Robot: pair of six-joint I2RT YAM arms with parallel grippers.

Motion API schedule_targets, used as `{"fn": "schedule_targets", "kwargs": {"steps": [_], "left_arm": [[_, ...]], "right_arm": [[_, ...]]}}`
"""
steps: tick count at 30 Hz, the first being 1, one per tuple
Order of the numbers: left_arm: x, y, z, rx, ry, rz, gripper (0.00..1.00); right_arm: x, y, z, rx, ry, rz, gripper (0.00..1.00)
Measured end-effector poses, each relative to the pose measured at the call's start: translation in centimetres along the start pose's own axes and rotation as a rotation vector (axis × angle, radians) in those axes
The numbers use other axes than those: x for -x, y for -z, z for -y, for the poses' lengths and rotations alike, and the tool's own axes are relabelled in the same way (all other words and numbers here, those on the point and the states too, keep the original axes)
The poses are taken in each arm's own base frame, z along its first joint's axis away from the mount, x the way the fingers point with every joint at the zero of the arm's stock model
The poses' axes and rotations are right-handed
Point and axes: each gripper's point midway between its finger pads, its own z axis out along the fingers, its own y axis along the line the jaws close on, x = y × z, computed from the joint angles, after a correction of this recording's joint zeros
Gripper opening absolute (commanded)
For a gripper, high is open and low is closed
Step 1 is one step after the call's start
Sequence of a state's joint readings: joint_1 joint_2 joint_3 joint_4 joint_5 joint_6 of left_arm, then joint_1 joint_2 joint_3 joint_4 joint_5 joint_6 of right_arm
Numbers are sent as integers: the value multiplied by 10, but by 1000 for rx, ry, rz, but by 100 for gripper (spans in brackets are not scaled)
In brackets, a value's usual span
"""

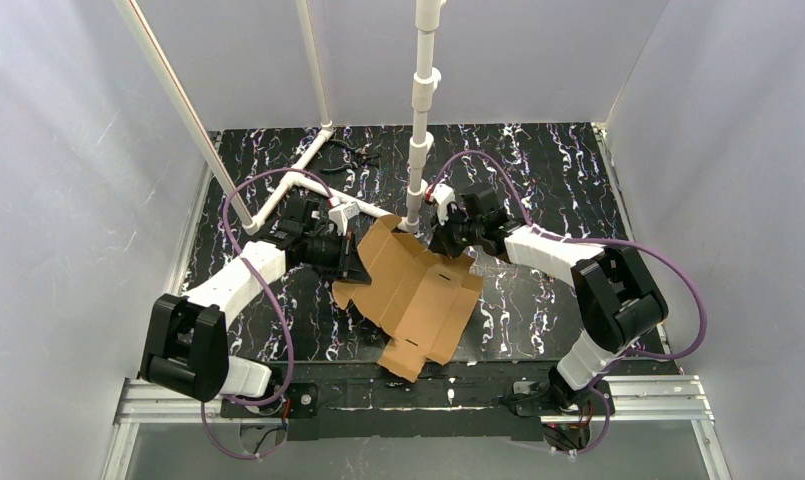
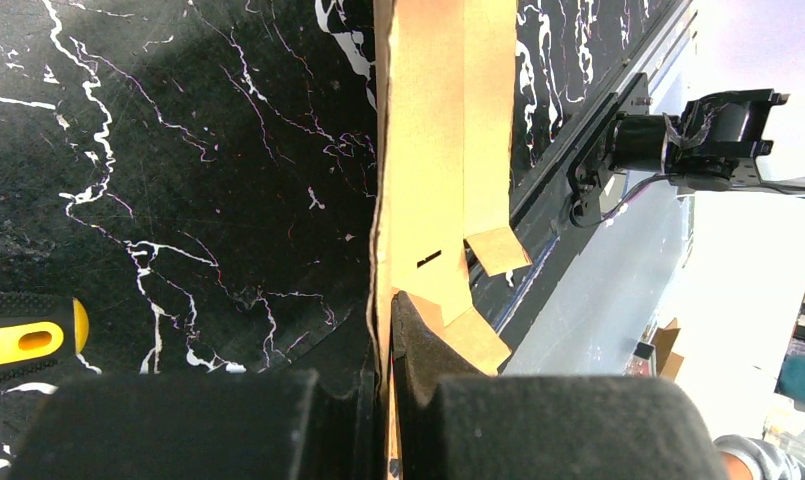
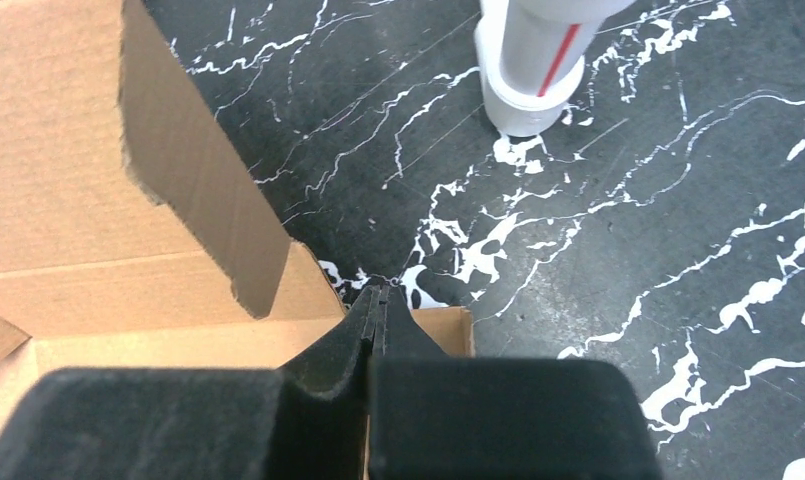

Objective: Fold the paper box

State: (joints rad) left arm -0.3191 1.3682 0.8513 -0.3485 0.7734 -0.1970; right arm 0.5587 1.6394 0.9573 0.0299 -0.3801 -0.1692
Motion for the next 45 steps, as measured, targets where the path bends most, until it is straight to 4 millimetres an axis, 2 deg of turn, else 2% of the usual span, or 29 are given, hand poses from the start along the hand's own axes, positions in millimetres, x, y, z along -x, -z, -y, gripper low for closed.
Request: {"fn": "schedule_targets", "kwargs": {"steps": [17,23,27,37,45], "left_arm": [[3,2,-9,17,52,10,0],[2,1,-10,18,56,6,0],[0,-2,-13,20,69,-6,0],[-2,-5,-18,23,92,-24,0],[-4,-4,-22,45,98,-31,0]], "right_arm": [[-2,-6,-38,160,72,2,1],[-20,-20,-48,168,38,-28,1],[-34,-29,-51,139,24,-64,1],[-36,-42,-48,23,54,-57,1],[-34,-43,-47,29,88,-68,1]]}}
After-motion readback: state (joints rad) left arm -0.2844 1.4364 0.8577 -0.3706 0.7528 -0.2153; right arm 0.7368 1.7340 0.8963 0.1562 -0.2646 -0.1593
